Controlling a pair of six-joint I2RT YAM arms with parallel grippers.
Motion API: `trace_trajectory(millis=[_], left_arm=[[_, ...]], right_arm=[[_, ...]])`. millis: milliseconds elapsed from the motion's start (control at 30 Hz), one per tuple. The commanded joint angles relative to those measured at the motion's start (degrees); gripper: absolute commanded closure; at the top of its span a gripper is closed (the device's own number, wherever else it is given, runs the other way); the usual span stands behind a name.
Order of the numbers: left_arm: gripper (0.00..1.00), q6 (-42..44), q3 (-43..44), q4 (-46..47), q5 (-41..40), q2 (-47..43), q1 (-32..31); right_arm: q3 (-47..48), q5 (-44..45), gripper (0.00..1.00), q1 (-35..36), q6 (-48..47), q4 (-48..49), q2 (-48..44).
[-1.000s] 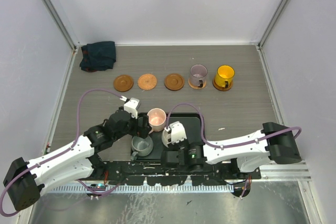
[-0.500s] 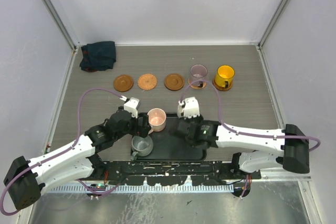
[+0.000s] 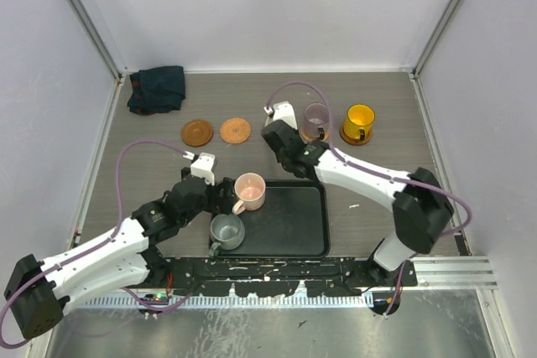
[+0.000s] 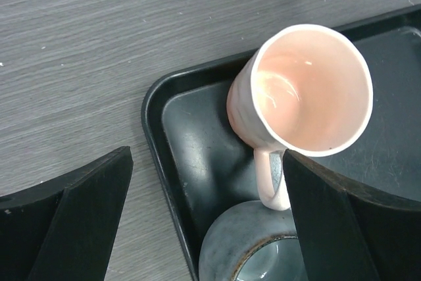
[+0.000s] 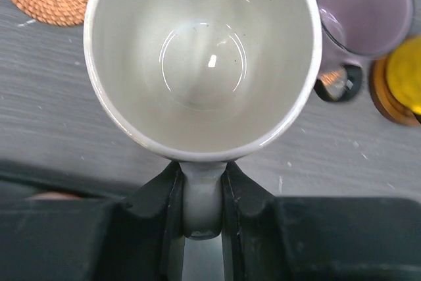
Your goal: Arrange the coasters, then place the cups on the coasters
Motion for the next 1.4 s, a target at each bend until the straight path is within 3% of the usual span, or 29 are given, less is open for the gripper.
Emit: trace_trajectory(millis=[0, 467, 1367], left_arm=[[0.02, -1.41, 1.06, 1.63, -4.92, -2.25, -0.18], [0.02, -3.04, 1.75, -1.36, -8.76, -4.54, -0.2], [0.02, -3.11, 1.45, -1.22, -9.5, -2.54, -0.15]], right_arm=[[7.56, -4.83, 0.99, -3.24, -6.71, 13.13, 4.49], [21.6, -11.43, 0.99, -11.04, -8.66, 11.03, 21.3], [19.59, -13.22, 0.99, -12.19, -5.8, 9.74, 24.1]])
